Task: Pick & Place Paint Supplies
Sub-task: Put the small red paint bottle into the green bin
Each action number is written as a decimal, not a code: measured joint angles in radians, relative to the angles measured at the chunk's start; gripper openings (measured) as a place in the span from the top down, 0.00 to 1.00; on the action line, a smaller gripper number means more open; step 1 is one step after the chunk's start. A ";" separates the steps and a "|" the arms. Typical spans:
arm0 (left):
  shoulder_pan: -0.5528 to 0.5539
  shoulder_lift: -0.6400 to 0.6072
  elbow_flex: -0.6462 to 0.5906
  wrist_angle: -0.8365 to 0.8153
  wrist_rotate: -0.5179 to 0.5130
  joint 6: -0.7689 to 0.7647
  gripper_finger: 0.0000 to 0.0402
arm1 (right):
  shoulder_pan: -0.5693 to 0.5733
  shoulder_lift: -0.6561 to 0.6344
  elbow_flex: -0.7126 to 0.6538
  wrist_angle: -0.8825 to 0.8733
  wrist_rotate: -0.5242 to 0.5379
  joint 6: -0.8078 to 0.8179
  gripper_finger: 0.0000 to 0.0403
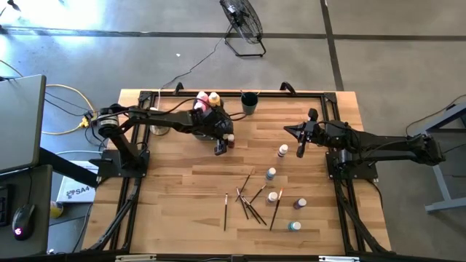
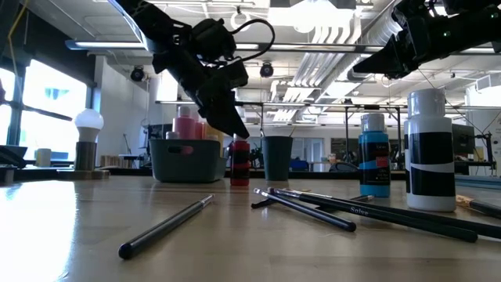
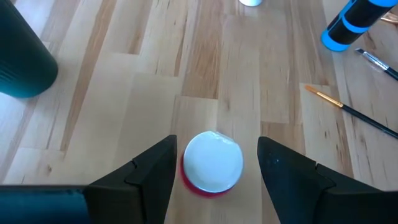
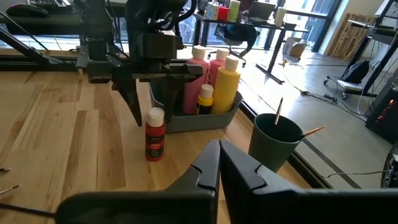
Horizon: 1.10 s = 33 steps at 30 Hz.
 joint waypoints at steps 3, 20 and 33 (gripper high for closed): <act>0.000 0.000 0.000 0.000 0.000 0.000 0.48 | 0.000 0.000 0.000 0.000 0.000 0.000 0.99; 0.000 0.000 0.000 0.001 -0.003 -0.037 0.68 | 0.000 0.000 0.000 0.000 0.000 0.000 0.99; 0.000 0.000 0.000 0.000 -0.004 -0.037 0.67 | 0.000 0.000 0.000 0.000 0.000 0.000 0.99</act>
